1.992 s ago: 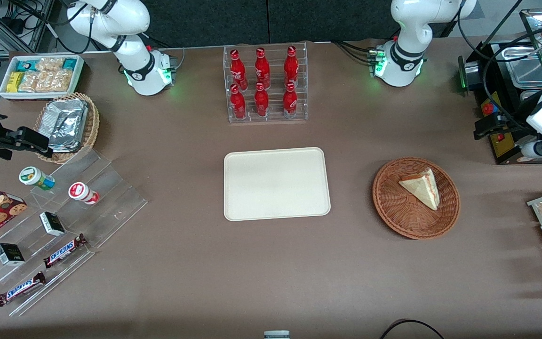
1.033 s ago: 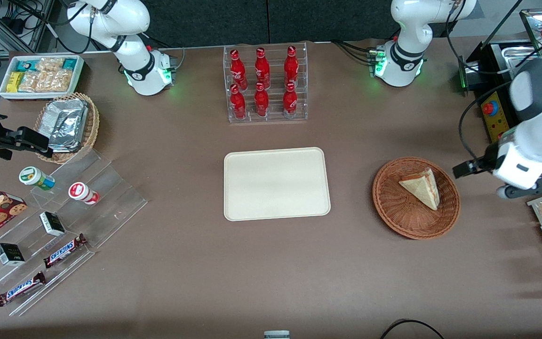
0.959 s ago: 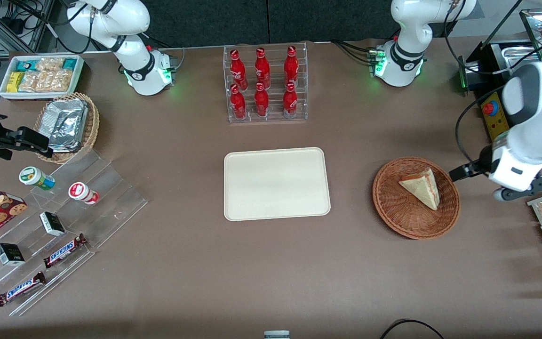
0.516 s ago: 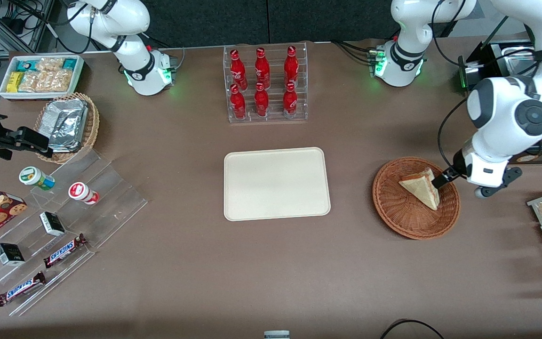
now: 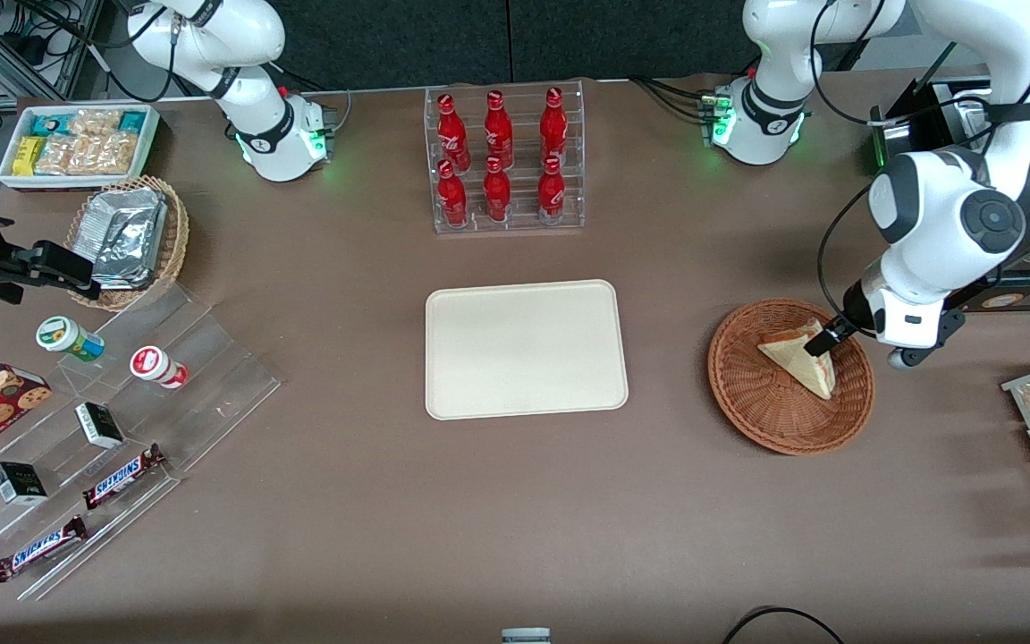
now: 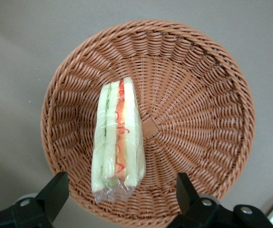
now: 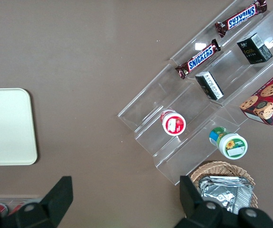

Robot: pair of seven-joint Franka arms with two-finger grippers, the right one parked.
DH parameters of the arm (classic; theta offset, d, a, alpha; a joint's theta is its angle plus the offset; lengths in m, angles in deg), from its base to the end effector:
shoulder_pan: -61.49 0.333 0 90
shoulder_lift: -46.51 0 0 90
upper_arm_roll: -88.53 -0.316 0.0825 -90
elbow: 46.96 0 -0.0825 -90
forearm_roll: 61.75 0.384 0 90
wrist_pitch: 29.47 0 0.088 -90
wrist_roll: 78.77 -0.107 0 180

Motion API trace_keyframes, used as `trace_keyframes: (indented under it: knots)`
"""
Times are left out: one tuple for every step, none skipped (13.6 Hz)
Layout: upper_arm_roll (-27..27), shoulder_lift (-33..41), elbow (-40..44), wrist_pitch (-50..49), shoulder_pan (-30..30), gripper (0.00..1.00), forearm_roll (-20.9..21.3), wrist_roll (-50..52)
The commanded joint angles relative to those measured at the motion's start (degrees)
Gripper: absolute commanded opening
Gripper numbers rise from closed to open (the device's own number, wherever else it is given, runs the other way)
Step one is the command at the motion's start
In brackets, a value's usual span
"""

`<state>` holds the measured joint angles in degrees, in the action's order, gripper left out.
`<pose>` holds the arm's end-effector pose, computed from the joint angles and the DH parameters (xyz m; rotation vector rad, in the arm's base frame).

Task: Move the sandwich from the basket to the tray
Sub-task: 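Lower the left gripper onto the sandwich and close on it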

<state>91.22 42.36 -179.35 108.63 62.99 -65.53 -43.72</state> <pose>0.5199 -0.0112 0.3157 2.9308 0.9707 0.0168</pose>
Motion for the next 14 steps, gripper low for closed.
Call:
trace_keyframes:
  knots:
    - [0.5,-0.7,-2.1,3.7,0.4,1.0,-0.7,0.8]
    - [0.5,-1.3,-2.4,4.1,0.4,1.0,-0.7,1.2]
    - [0.5,-1.6,-3.0,5.4,0.3,1.0,-0.7,1.3]
    - [0.5,-2.0,-3.7,7.0,0.3,1.0,-0.7,1.3]
    - [0.5,-2.9,-3.9,8.2,0.3,1.0,-0.7,1.6]
    - [0.5,-3.7,-3.9,9.3,0.2,1.0,-0.7,2.2]
    - [0.6,-4.4,-3.9,10.0,0.1,1.0,-0.7,2.4]
    - [0.6,-5.0,-4.0,10.5,0.1,1.0,-0.7,2.5]
    - [0.6,-5.3,-4.0,10.7,0.1,1.0,-0.7,2.6]
    - [0.6,-5.6,-4.0,10.6,0.1,0.95,-0.6,2.5]
    - [0.6,-5.8,-4.0,10.3,0.1,0.91,-0.6,2.5]
    - [0.6,-5.7,-4.3,10.1,0.1,0.78,-0.6,2.6]
    - [0.6,-5.4,-4.7,9.9,0.1,0.55,-0.6,2.7]
    - [0.6,-5.3,-4.6,9.7,0.1,0.24,-0.6,3.2]
